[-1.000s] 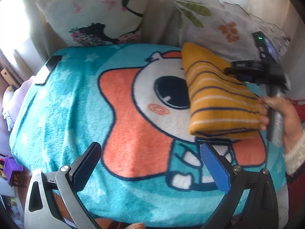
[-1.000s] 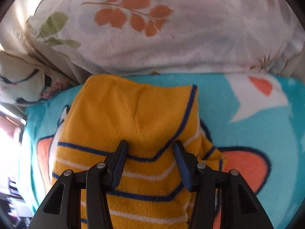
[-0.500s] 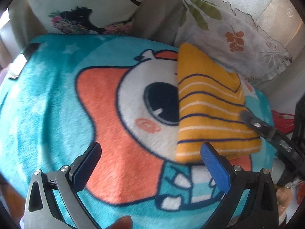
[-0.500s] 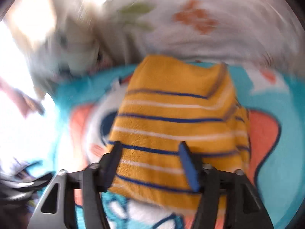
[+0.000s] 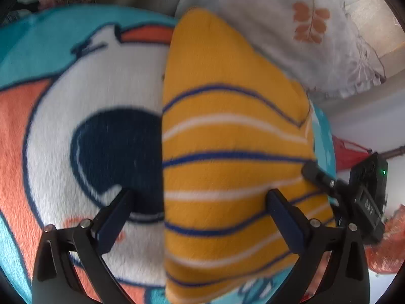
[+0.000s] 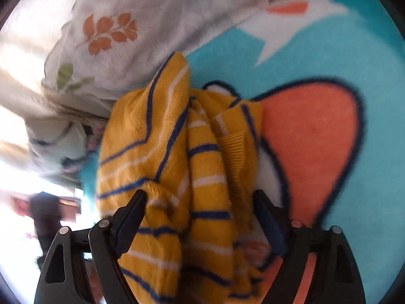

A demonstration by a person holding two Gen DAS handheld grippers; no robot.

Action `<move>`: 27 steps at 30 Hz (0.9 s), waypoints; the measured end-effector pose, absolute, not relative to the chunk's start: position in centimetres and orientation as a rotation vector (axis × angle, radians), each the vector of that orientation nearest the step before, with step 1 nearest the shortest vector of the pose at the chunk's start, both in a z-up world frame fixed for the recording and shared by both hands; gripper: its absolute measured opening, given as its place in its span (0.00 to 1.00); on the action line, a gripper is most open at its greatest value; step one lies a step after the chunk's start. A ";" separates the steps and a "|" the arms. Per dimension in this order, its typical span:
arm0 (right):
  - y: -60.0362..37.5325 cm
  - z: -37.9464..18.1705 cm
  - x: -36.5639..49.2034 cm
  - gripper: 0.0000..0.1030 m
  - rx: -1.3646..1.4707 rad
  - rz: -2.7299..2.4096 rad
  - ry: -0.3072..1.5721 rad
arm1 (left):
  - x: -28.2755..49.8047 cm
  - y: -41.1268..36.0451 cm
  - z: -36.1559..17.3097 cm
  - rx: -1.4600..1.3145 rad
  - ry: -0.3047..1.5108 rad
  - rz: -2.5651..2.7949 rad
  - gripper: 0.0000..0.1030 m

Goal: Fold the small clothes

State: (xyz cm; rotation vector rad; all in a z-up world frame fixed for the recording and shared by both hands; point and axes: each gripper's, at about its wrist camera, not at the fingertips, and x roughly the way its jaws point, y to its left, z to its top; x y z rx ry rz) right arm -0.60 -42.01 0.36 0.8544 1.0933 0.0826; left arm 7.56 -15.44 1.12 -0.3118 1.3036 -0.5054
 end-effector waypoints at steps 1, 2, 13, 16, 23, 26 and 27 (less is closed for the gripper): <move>-41.7 0.2 -0.7 0.75 0.876 0.111 1.104 | 7.5 -16.0 1.1 -0.320 1.328 -0.543 0.96; -41.3 -0.1 -0.5 0.57 0.919 0.154 1.120 | 7.3 -16.5 1.2 -0.321 1.341 -0.559 0.75; -39.1 2.3 -5.9 0.53 0.921 0.292 1.127 | 1.8 -16.0 4.9 -0.145 1.245 -0.430 0.62; -40.2 0.7 -6.7 0.66 0.889 0.180 1.178 | 1.4 -14.9 3.4 -0.137 1.271 -0.416 0.70; -39.3 9.7 -11.2 0.57 0.656 0.122 0.979 | -1.8 -12.9 5.6 -0.117 1.203 -0.356 0.74; -36.3 10.6 -11.9 0.45 0.616 0.241 0.991 | -2.7 -12.6 4.2 -0.120 1.240 -0.316 0.75; -35.4 9.8 -11.8 0.45 0.618 0.273 1.022 | -2.8 -12.7 3.6 -0.134 1.258 -0.305 0.75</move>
